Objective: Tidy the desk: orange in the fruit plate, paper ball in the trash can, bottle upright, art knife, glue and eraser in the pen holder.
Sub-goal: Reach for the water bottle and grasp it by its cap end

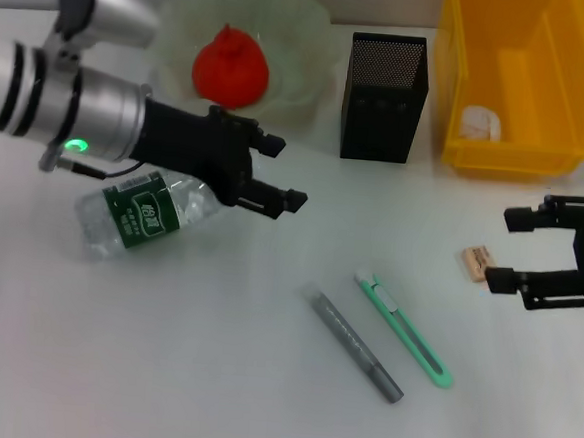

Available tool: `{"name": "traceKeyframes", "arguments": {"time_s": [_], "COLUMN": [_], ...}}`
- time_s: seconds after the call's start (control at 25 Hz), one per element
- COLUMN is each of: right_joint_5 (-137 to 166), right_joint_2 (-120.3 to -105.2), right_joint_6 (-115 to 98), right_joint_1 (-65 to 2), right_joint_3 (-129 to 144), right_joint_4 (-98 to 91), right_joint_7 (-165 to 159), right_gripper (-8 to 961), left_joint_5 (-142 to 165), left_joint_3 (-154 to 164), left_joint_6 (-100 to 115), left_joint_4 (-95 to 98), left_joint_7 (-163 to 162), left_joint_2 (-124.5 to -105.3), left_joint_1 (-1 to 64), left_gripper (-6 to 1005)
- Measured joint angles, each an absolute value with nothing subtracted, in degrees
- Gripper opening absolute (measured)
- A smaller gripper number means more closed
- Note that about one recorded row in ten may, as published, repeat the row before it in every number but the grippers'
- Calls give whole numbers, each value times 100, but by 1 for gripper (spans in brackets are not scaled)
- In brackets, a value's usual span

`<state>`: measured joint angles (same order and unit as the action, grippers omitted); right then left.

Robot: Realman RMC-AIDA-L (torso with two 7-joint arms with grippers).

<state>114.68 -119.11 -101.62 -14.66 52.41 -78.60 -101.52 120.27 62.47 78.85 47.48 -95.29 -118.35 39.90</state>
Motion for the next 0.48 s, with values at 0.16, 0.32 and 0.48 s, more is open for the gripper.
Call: {"name": "traceKeyframes", "arguments": {"time_s": [0.16,0.32,0.48], "right_joint_5": [11461,11468,11468], "right_joint_2": [-11909,-11909,-11909], "right_joint_6": [-10434,-10551,-10578], "right_joint_1": [-1461,-1419,-1420], "right_joint_3": [4881,4700,4636], "right_joint_4": [-7669,-7624,-7539], "right_joint_7": [-10027,-9918,-9853], "right_gripper": [784,783,783], "left_joint_5": [12272,12555,13012], "left_joint_3": [6340,6647,7193], "left_joint_6": [7723,7411,6972], "left_joint_4": [4779,4913,5111], "left_joint_7": [-9938,-10401,-11039], "left_joint_2": [-11852,-11852,-11866], "left_joint_1": [4200,4288,4311], "left_gripper": [769,767,764]}}
